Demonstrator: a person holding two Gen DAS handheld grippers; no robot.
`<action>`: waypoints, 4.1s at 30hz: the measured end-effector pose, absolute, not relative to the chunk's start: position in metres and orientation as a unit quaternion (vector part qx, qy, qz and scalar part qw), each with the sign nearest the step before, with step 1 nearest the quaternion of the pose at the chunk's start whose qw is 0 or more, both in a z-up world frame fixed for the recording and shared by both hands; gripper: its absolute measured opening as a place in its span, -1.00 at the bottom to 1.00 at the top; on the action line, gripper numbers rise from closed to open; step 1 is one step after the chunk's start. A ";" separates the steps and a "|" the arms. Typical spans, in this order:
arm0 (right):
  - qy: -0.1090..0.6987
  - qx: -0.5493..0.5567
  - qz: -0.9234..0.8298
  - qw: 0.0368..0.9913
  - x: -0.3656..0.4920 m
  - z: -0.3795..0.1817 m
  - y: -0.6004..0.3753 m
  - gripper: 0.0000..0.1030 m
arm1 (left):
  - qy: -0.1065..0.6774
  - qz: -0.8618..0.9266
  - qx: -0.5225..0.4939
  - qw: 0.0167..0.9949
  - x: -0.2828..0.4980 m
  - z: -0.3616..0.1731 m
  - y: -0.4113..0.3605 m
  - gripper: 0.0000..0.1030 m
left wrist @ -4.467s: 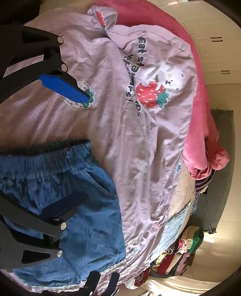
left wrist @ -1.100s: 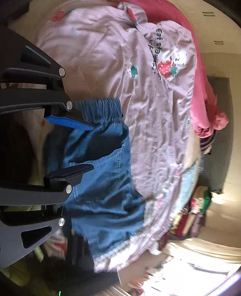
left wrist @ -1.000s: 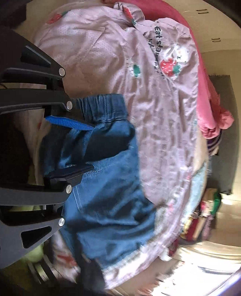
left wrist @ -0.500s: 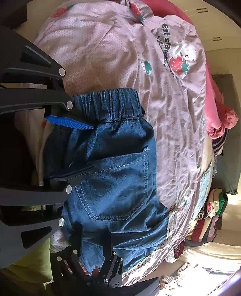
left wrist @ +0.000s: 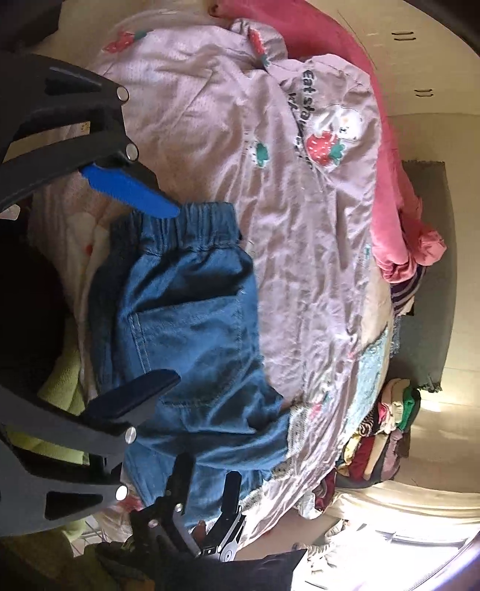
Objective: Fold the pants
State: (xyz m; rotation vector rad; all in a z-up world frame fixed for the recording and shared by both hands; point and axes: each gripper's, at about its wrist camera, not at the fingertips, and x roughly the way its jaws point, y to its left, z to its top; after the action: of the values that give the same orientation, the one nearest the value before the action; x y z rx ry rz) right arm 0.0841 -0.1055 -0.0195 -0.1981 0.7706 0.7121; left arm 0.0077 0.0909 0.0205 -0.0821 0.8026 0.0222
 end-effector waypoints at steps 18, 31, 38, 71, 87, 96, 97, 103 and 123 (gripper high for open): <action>0.325 -0.033 0.194 0.925 0.144 0.015 -0.216 0.81 | 0.393 -0.082 -0.004 0.916 0.044 0.028 0.014 0.90; 0.369 -0.046 0.223 0.901 0.239 0.009 -0.157 0.81 | 0.434 -0.140 0.001 0.890 0.077 -0.008 -0.041 0.90; 0.430 -0.053 0.187 0.882 0.297 -0.025 -0.120 0.81 | 0.437 -0.148 0.026 0.887 0.089 -0.019 -0.059 0.89; 0.364 0.093 0.153 0.914 0.196 0.031 -0.304 -0.84 | 0.422 -0.172 0.067 0.888 0.108 -0.027 -0.072 -0.60; 0.438 0.154 0.105 0.879 0.096 -0.027 -0.367 -0.84 | 0.428 -0.222 0.177 0.858 0.053 -0.021 -0.081 -0.89; 0.481 0.175 0.104 0.853 0.084 -0.071 -0.374 -0.83 | 0.446 -0.223 0.213 0.840 0.045 -0.042 -0.088 -0.89; 0.480 0.180 0.106 0.852 0.084 -0.073 -0.374 -0.79 | 0.445 -0.220 0.217 0.840 0.046 -0.043 -0.089 -0.88; 0.475 0.190 0.108 0.852 0.086 -0.072 -0.376 -0.79 | 0.448 -0.209 0.229 0.838 0.053 -0.053 -0.098 -0.54; 0.494 0.173 0.093 0.847 0.080 -0.085 -0.384 -0.59 | 0.472 -0.237 0.230 0.817 0.036 -0.054 -0.088 -0.88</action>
State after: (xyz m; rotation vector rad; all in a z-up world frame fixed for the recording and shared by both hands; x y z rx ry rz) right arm 0.0798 -0.3840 -0.0850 0.3655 1.0413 0.1967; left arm 0.0361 -0.0884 -0.0537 0.4908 1.0060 -0.5060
